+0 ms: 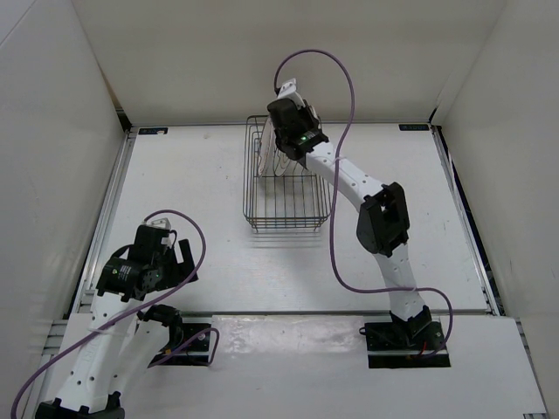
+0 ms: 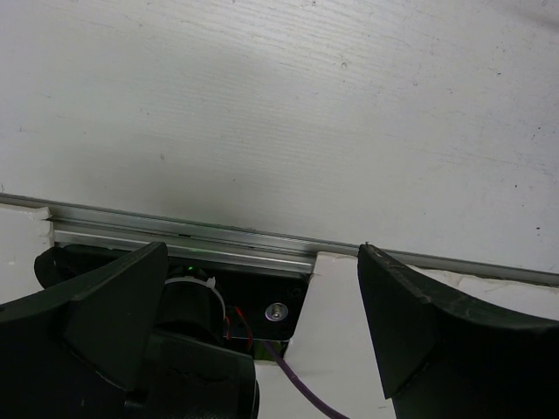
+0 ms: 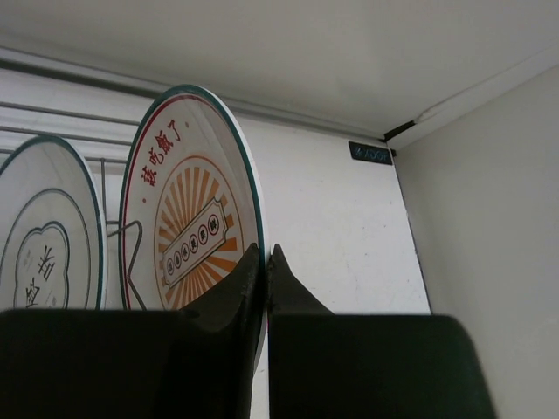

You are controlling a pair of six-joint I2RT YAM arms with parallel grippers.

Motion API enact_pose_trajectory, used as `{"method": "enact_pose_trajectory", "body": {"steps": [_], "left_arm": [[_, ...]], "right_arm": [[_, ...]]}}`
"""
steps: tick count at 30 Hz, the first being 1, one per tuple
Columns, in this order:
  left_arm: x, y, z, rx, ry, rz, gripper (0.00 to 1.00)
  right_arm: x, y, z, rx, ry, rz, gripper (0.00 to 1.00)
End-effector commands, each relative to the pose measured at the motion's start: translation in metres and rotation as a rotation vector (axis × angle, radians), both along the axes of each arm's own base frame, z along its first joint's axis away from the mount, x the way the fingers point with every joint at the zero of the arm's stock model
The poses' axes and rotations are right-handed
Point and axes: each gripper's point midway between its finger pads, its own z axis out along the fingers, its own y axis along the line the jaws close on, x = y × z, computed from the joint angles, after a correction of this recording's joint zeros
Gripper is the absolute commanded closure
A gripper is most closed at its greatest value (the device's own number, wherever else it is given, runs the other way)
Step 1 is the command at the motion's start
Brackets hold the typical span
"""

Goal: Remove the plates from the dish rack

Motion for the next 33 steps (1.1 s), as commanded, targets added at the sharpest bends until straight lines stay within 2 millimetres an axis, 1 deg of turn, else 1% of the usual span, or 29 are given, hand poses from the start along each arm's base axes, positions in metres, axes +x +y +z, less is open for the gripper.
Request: {"method": "enact_pose_trajectory", "body": {"steps": [1,3,5,6,8,9,10,11,12,14,15,16,17,18,19,20,21,22,23,24,25,26,27,28,29,30,31,32,33], "left_arm": [[0.002,-0.002,0.002,-0.014,-0.016,0.0,0.0],[0.002,-0.002,0.001,-0.014,-0.01,0.001,0.0],[0.002,-0.002,0.001,-0.014,-0.013,-0.003,0.0],[0.001,-0.002,0.0,-0.012,-0.004,-0.003,0.0],[0.002,-0.002,0.001,-0.013,-0.009,0.002,0.0],[0.002,-0.002,0.0,-0.015,-0.005,0.0,0.0],[0.002,-0.002,0.0,-0.016,-0.006,0.0,0.0],[0.002,-0.003,0.0,-0.019,-0.007,-0.003,0.0],[0.002,-0.003,-0.001,-0.02,-0.007,-0.003,0.0],[0.001,-0.007,-0.004,-0.04,0.0,-0.007,0.0],[0.003,-0.008,-0.003,-0.048,-0.009,-0.01,0.0],[0.001,-0.012,-0.004,-0.064,-0.004,-0.023,0.0],[0.001,-0.012,-0.005,-0.066,-0.001,-0.023,0.0],[0.002,-0.013,-0.004,-0.068,-0.004,-0.025,0.0],[0.001,-0.012,-0.004,-0.067,-0.004,-0.024,0.0],[0.001,-0.012,-0.005,-0.066,-0.001,-0.025,0.0],[0.001,-0.013,-0.005,-0.069,-0.002,-0.026,0.0],[0.0,-0.013,-0.005,-0.07,0.001,-0.021,0.0],[0.0,-0.013,-0.005,-0.073,0.0,-0.024,0.0],[0.0,-0.014,-0.005,-0.079,0.001,-0.028,0.0],[-0.001,-0.014,-0.005,-0.079,0.001,-0.028,0.0],[-0.002,-0.015,-0.005,-0.081,0.002,-0.029,0.0],[-0.001,-0.015,-0.004,-0.082,-0.004,-0.027,0.0],[0.0,-0.014,-0.004,-0.081,-0.012,-0.026,0.0],[-0.001,-0.014,-0.004,-0.081,-0.008,-0.025,0.0],[-0.001,-0.014,-0.004,-0.081,-0.009,-0.025,0.0],[0.0,-0.015,-0.003,-0.082,-0.011,-0.026,0.0],[0.0,-0.014,-0.004,-0.08,-0.01,-0.024,0.0],[-0.001,-0.014,-0.004,-0.081,-0.003,-0.027,0.0]], "right_arm": [[-0.014,-0.016,0.125,0.139,-0.272,-0.052,1.0],[-0.02,-0.027,0.147,0.154,-0.317,-0.076,1.0],[-0.026,-0.032,0.157,0.15,-0.332,-0.095,1.0],[-0.034,-0.039,0.174,0.17,-0.361,-0.104,1.0],[-0.042,-0.046,0.184,0.177,-0.373,-0.116,1.0],[-0.056,-0.062,0.206,0.203,-0.408,-0.144,1.0],[-0.06,-0.067,0.208,0.21,-0.413,-0.155,1.0],[-0.063,-0.075,0.199,0.195,-0.393,-0.177,1.0],[-0.086,-0.094,0.219,0.234,-0.416,-0.175,1.0],[-0.094,-0.111,0.191,0.312,-0.353,-0.179,1.0],[-0.119,-0.133,0.202,0.36,-0.369,-0.176,1.0],[-0.131,-0.154,0.199,0.492,-0.38,-0.207,1.0],[-0.128,-0.146,0.179,0.507,-0.331,-0.187,1.0],[-0.141,-0.179,0.159,0.553,-0.325,-0.249,1.0],[-0.142,-0.175,0.142,0.59,-0.261,-0.207,1.0],[-0.146,-0.182,0.111,0.64,-0.214,-0.258,1.0],[-0.15,-0.21,0.09,0.676,-0.183,-0.32,1.0],[-0.151,-0.207,0.068,0.738,-0.1,-0.292,1.0],[-0.155,-0.211,0.04,0.825,-0.066,-0.348,1.0],[-0.16,-0.245,0.027,0.903,-0.057,-0.424,1.0],[-0.174,-0.252,-0.021,0.922,0.038,-0.49,1.0],[-0.175,-0.251,-0.032,1.044,0.067,-0.48,1.0],[-0.171,-0.271,-0.027,1.089,-0.014,-0.491,1.0],[-0.186,-0.28,-0.06,1.102,0.025,-0.546,1.0],[-0.187,-0.272,-0.064,1.164,0.047,-0.518,1.0],[-0.184,-0.272,-0.065,1.185,0.03,-0.503,1.0],[-0.191,-0.271,-0.081,1.226,0.073,-0.508,1.0],[-0.189,-0.271,-0.084,1.238,0.067,-0.503,1.0],[-0.192,-0.273,-0.093,1.247,0.07,-0.505,1.0]]}}
